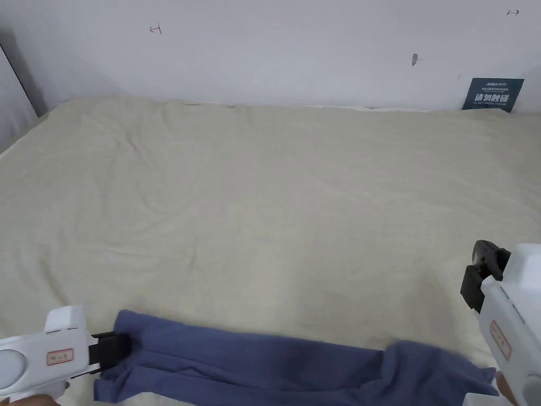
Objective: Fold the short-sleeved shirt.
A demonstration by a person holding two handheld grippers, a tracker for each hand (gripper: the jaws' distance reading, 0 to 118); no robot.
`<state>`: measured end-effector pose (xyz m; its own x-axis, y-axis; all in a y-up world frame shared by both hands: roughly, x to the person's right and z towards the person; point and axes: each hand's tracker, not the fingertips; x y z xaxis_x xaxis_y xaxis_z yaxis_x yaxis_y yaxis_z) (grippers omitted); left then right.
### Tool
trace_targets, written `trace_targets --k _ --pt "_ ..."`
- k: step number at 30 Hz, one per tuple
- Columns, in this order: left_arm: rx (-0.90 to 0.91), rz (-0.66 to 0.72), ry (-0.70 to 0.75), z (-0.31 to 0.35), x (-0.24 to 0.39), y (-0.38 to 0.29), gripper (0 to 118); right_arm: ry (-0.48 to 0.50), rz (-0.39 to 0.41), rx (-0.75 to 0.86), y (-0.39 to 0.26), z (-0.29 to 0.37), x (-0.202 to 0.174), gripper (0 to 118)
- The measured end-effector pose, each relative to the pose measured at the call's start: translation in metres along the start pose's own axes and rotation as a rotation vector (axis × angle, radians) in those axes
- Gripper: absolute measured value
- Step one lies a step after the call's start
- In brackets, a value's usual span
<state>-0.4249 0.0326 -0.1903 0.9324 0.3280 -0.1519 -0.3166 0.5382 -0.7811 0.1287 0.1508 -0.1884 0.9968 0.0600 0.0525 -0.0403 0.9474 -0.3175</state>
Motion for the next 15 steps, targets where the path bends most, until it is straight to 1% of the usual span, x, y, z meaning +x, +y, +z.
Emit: trace_targets --k 1,5,7,9,11,15 --pt "0.005 -0.006 0.039 0.007 -0.004 0.004 7 0.001 -0.002 0.003 0.001 0.001 0.001 1" --pt "0.011 0.029 0.112 0.025 -0.022 0.008 7 0.010 -0.010 0.013 0.001 0.005 0.004 1" --pt "0.008 0.016 0.120 0.030 -0.017 0.007 7 0.014 -0.011 0.016 0.001 0.007 0.006 1" --pt "0.013 -0.013 0.134 0.032 0.003 0.004 7 0.018 -0.015 0.019 0.000 0.009 0.008 1" --pt "0.011 -0.025 0.112 0.032 0.023 0.002 7 0.022 -0.018 0.021 0.000 0.012 0.010 1" --pt "-0.034 -0.062 0.002 0.023 0.084 -0.004 7 0.027 -0.020 0.027 -0.001 0.019 0.015 1"
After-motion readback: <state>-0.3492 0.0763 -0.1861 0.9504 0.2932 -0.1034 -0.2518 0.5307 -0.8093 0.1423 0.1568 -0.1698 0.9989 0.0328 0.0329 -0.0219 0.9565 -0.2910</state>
